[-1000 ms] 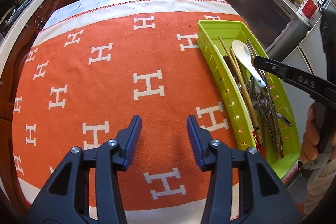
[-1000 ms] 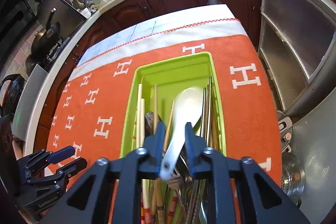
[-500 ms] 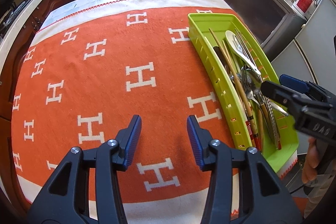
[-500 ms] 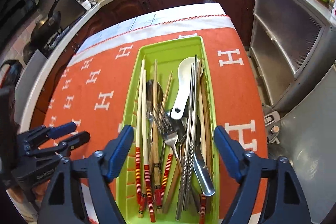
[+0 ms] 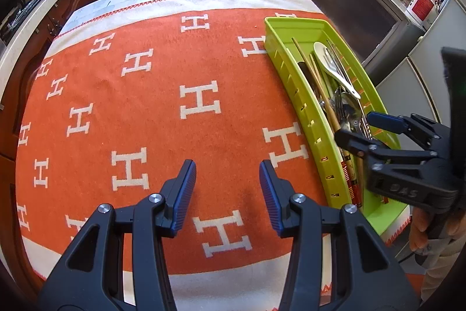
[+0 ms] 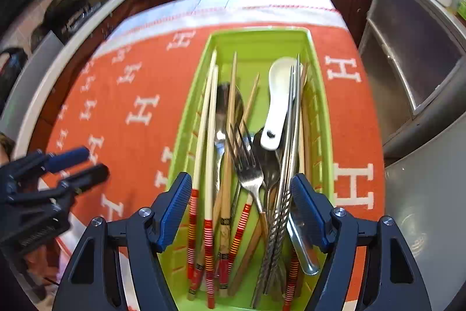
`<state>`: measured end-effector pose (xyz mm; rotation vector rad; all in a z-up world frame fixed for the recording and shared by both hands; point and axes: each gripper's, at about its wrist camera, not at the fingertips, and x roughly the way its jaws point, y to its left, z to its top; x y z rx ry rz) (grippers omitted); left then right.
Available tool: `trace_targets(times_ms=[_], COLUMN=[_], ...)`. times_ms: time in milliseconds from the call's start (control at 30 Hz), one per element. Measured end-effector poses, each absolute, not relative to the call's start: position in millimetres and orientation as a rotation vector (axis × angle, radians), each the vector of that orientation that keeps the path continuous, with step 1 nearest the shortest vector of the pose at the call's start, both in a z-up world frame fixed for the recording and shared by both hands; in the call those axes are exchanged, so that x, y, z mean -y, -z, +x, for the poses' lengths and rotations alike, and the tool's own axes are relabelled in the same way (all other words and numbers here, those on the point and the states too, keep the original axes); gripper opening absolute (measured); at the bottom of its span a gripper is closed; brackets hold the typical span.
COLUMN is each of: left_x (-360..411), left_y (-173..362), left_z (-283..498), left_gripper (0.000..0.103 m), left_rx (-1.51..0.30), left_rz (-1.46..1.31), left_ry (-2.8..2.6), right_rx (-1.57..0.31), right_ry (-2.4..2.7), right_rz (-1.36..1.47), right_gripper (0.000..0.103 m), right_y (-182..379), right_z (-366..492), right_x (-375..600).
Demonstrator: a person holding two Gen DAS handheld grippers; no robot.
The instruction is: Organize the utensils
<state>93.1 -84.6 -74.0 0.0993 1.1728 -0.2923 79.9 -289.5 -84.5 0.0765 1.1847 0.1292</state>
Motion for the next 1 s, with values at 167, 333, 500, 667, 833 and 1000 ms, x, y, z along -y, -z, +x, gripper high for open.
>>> trace_targets(times_ms=[167, 333, 500, 667, 833, 1000], left_x=[86, 83, 82, 81, 79, 79], left_y=[75, 76, 77, 76, 75, 75], left_z=[92, 93, 94, 93, 92, 91], left_gripper=[0.042, 0.042, 0.042, 0.042, 0.042, 0.042], left_rx=[-1.176, -1.181, -1.191, -1.186, -1.183, -1.184], left_rz=[0.101, 0.092, 0.080, 0.079, 0.073, 0.072], left_ry=[0.295, 0.292, 0.293, 0.299, 0.296, 0.300], right_rx=[-1.211, -1.210, -1.174, -1.150, -1.137, -1.189], right_ry=[-0.119, -0.088, -0.096, -0.108, -0.109, -0.118], right_rz=[0.009, -0.009, 0.009, 0.016, 0.019, -0.012], right_gripper=[0.073, 0.043, 0.020, 0.016, 0.016, 0.022], right_y=[96, 101, 94, 86, 79, 82], right_z=[87, 92, 85, 76, 70, 67], right_x=[280, 275, 273, 270, 275, 277])
